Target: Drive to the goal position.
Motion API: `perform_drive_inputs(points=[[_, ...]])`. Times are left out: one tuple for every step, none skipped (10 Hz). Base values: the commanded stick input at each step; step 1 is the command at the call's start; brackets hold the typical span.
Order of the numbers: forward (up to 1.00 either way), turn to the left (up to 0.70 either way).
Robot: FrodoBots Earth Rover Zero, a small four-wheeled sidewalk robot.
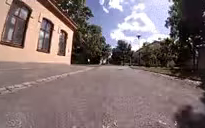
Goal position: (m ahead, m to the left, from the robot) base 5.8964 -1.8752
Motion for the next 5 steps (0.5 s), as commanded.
perform_drive_inputs(points=[[0.85,0.0],[0.85,0.0],[0.85,0.0],[0.85,0.0],[0.85,0.0]])
